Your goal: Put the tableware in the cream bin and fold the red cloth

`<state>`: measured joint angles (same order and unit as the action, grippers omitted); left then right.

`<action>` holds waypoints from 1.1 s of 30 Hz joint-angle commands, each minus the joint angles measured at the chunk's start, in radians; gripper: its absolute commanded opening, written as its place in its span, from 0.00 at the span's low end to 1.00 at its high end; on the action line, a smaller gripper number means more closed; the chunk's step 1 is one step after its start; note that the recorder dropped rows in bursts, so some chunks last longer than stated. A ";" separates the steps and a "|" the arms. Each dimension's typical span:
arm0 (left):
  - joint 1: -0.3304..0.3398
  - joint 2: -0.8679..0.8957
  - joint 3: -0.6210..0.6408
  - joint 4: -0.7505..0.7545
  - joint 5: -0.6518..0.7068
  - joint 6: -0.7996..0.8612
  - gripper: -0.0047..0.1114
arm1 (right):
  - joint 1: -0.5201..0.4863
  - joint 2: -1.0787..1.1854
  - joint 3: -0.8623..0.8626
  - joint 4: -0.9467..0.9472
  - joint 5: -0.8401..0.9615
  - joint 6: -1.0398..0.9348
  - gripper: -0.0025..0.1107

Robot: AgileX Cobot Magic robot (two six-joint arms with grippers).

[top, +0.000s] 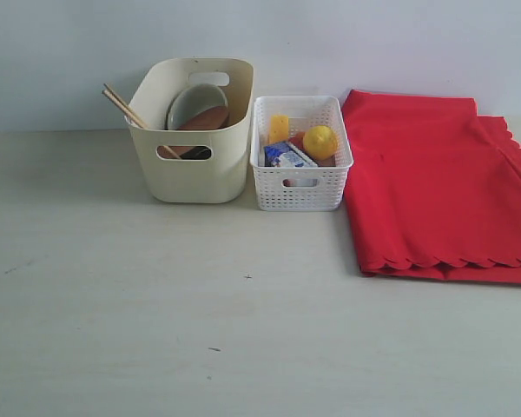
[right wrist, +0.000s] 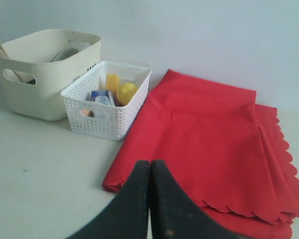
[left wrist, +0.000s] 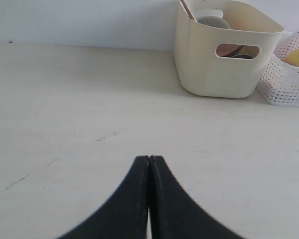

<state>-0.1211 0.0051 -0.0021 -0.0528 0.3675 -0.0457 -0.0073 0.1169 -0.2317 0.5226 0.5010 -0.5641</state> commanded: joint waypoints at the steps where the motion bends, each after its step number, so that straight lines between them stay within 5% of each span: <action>1: 0.003 -0.005 0.002 0.000 -0.011 -0.008 0.04 | -0.004 -0.004 0.006 0.077 -0.097 -0.007 0.02; 17: 0.003 -0.005 0.002 0.000 -0.011 -0.008 0.04 | -0.004 -0.117 0.123 -0.408 -0.167 0.603 0.02; 33: 0.003 -0.005 0.002 0.000 -0.011 -0.008 0.04 | 0.093 -0.117 0.169 -0.565 -0.155 0.705 0.02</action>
<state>-0.1211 0.0051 -0.0021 -0.0528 0.3675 -0.0457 0.0833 0.0064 -0.0876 -0.0147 0.3597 0.1382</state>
